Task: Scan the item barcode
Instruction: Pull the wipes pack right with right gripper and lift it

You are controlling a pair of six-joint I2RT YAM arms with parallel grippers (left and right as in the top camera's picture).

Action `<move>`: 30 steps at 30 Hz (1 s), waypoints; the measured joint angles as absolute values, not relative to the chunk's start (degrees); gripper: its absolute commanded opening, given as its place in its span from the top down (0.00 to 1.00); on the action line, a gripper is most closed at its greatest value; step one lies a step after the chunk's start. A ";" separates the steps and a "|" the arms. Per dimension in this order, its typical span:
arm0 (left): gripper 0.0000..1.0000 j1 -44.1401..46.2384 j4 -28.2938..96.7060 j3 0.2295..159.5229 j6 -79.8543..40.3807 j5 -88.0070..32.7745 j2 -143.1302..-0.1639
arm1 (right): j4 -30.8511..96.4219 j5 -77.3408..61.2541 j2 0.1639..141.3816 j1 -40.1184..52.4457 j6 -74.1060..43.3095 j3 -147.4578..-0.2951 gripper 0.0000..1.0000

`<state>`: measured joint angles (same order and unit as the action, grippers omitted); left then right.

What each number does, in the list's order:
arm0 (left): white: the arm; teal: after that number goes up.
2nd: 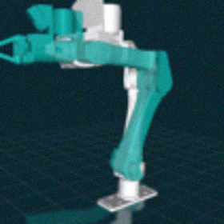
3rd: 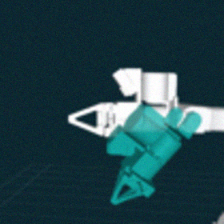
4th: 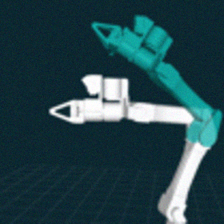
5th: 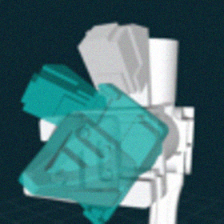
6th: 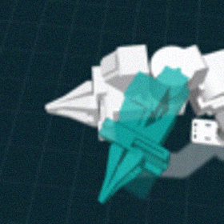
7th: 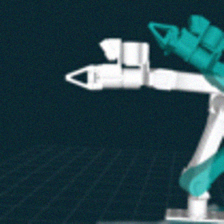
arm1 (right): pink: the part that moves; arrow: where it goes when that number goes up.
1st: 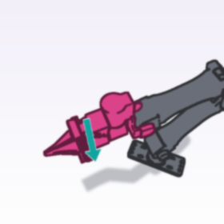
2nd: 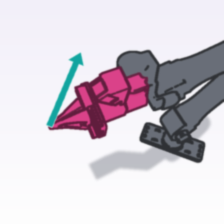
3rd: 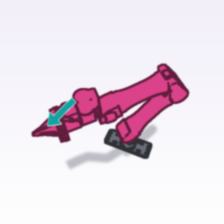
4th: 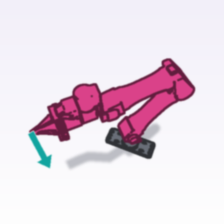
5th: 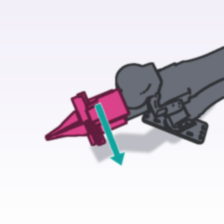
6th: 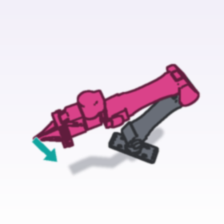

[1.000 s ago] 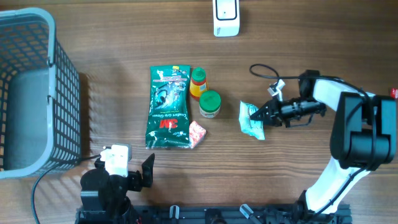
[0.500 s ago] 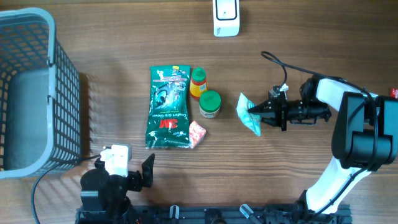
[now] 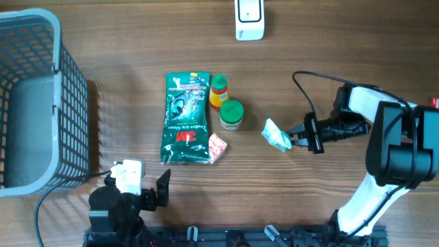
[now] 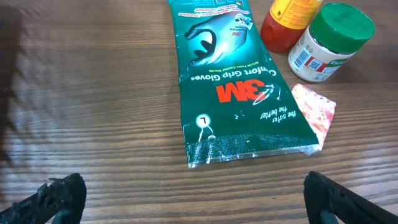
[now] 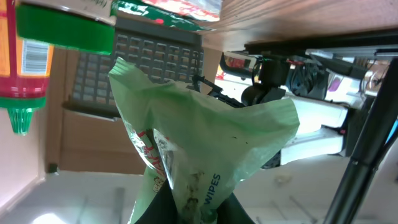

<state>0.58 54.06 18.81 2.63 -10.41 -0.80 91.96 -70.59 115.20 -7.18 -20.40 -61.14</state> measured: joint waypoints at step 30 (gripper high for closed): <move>0.00 0.58 54.06 18.81 2.63 -10.41 -0.80 | 86.21 -68.51 115.20 -7.18 -54.28 -61.14 0.96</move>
